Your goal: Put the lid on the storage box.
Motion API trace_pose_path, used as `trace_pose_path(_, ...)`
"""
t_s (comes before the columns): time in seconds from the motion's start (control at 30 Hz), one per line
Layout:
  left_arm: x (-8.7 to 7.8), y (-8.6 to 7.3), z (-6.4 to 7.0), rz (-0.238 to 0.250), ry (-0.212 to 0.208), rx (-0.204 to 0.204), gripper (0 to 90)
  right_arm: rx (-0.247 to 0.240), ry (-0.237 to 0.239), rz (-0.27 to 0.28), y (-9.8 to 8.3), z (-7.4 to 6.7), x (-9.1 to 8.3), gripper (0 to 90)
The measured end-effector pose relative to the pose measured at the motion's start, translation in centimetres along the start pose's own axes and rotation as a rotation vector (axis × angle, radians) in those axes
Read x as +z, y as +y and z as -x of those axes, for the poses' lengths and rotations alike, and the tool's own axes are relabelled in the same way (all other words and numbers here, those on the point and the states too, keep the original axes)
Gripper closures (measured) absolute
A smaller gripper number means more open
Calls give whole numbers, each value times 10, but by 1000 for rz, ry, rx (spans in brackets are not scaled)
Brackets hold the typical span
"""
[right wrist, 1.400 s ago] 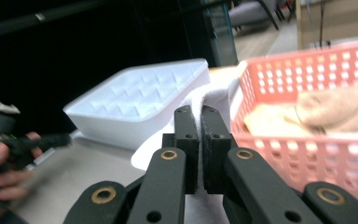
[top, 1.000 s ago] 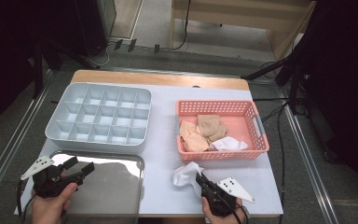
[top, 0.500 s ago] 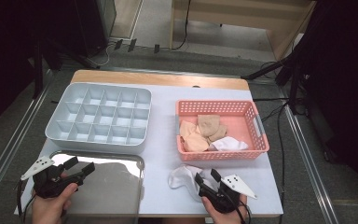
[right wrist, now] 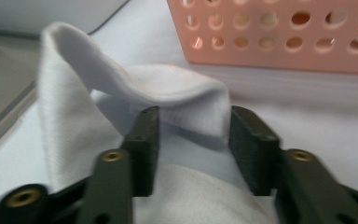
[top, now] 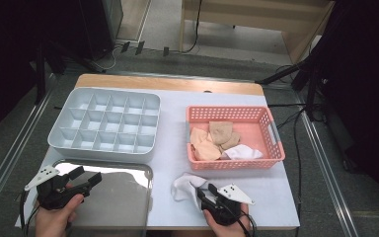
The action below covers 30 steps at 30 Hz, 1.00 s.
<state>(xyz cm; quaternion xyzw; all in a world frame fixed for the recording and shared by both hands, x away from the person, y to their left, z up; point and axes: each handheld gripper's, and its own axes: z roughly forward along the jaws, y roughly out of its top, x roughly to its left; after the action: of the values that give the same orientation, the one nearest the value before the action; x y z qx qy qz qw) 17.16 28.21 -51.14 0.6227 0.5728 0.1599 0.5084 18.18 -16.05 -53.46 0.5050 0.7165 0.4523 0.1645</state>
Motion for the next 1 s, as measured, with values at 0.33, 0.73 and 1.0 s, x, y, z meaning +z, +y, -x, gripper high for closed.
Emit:
trace_pose_path(0.33, 0, 1, 0, 1, -2, -1, 211, 36, -43, 180, 14, 11, -36, 409)
trace_pose_path(0.73, -1, 2, -2, 4, 2, -4, 211, 99, -194, 272, 42, 59, -66, 486)
trace_pose_path(1.0, 1, 2, -1, 3, 0, -3, 212, 112, -243, 254, 70, 80, -58, 496)
